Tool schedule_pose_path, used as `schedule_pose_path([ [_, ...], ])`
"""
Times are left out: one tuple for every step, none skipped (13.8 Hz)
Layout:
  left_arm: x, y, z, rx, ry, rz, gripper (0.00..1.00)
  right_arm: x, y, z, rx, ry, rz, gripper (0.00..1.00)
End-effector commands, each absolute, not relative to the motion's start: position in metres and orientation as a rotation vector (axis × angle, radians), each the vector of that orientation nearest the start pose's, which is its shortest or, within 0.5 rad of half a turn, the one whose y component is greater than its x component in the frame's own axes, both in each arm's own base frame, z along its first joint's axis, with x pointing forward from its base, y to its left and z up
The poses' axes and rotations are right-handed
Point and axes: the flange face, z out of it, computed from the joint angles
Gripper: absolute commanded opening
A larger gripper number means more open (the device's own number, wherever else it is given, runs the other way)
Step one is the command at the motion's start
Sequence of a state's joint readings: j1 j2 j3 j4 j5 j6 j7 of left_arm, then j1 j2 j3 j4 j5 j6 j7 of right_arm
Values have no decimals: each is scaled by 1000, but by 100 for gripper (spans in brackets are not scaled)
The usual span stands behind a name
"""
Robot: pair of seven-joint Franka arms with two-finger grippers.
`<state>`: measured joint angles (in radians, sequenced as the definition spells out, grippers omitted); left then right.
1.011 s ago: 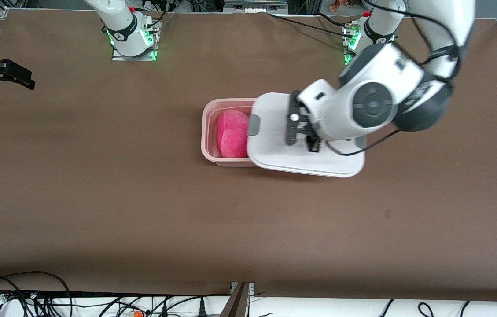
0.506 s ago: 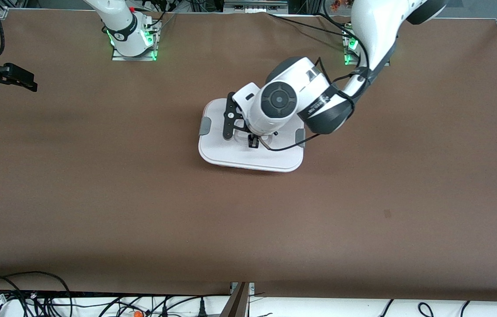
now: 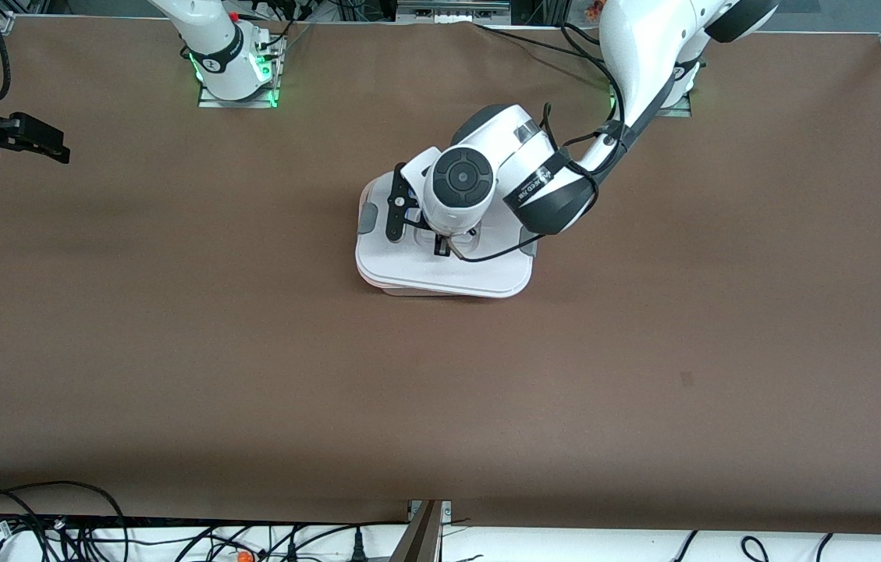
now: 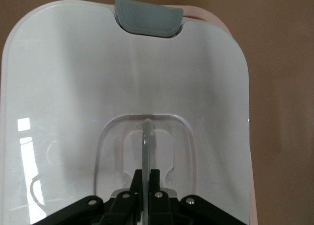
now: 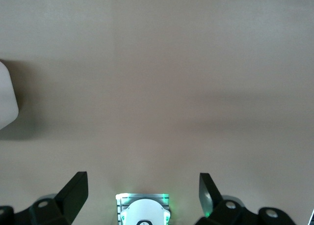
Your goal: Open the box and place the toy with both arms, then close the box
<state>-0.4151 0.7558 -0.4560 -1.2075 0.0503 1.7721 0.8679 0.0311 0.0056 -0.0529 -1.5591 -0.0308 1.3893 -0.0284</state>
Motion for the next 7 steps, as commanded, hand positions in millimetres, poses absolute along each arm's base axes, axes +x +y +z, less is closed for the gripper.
schedule_pose_path([
  [533,-495,353,-2319,2507,203,0,535,-14,616,-3135,-20,275,100],
  [536,-493,348,-2335,2497,212,0,535,-14,616,-3135,-20,275,100],
  [537,-492,346,-2341,2495,217,0,535,-13,616,-3134,-20,275,100],
  [536,-493,345,-2340,2496,218,0,535,-13,616,-3132,-20,275,100],
  [536,-495,346,-2348,2490,204,0,535,-13,616,-3132,-20,275,100],
  [538,-496,347,-2368,2468,181,0,535,-12,616,-3132,-25,275,100],
  [535,-500,347,-2379,2457,168,0,535,-11,616,-3133,-28,275,100],
])
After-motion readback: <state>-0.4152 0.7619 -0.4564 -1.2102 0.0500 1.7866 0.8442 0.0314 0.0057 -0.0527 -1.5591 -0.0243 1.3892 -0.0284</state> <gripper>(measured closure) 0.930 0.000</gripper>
